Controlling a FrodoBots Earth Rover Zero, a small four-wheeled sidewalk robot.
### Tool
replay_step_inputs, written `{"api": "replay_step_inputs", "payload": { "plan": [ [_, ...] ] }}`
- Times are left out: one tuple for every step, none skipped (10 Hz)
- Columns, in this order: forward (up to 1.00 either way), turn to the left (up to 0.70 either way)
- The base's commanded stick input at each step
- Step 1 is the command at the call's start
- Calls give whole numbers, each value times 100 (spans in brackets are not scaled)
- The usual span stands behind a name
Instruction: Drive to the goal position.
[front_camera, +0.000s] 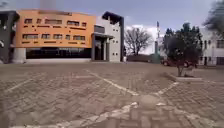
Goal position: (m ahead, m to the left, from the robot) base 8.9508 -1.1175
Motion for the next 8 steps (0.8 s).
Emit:
{"api": "replay_step_inputs", "payload": {
  "plan": [
    [70,0],
    [70,0],
    [70,0],
    [70,0],
    [70,0],
    [70,0],
    [70,0],
    [70,0]
  ]
}}
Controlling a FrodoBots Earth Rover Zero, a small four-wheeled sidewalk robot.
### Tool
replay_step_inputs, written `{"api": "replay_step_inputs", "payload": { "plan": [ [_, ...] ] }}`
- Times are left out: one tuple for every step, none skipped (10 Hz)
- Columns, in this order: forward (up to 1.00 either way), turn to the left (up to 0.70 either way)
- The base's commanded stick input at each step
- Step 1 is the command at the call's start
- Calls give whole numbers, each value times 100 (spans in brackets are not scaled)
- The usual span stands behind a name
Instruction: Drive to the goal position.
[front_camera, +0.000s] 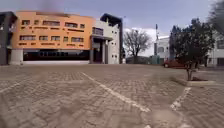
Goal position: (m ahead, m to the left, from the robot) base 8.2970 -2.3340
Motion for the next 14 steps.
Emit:
{"api": "replay_step_inputs", "payload": {
  "plan": [
    [70,0],
    [70,0],
    [70,0],
    [70,0],
    [70,0],
    [70,0],
    [70,0],
    [70,0],
    [70,0],
    [70,0],
    [70,0],
    [70,0],
    [70,0],
    [70,0]
  ]
}}
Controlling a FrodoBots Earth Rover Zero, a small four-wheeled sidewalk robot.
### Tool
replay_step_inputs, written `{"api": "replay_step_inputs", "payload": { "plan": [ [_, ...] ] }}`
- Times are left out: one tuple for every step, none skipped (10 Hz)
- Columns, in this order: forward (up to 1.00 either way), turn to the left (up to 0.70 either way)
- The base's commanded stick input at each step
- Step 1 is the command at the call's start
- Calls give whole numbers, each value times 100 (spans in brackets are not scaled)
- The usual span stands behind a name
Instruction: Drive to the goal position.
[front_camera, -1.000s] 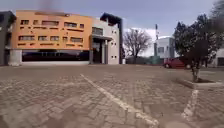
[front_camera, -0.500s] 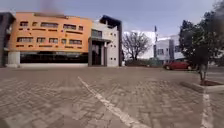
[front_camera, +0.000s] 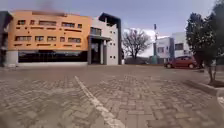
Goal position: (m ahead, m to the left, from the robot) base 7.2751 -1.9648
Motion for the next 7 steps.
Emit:
{"api": "replay_step_inputs", "payload": {
  "plan": [
    [70,0],
    [70,0],
    [70,0],
    [70,0],
    [70,0],
    [70,0],
    [70,0]
  ]
}}
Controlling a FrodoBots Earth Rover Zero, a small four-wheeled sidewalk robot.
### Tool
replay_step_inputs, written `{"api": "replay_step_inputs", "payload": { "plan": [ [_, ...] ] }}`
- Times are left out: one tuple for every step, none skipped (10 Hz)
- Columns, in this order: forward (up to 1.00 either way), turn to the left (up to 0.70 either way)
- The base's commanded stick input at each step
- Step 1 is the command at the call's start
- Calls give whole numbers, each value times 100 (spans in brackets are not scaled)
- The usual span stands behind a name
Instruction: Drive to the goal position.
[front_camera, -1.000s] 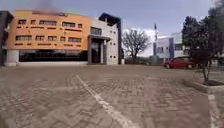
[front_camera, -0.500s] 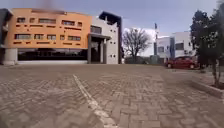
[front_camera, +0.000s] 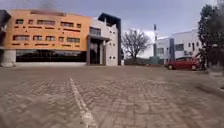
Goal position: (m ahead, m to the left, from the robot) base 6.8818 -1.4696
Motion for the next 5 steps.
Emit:
{"api": "replay_step_inputs", "payload": {
  "plan": [
    [70,0],
    [70,0],
    [70,0],
    [70,0],
    [70,0]
  ]
}}
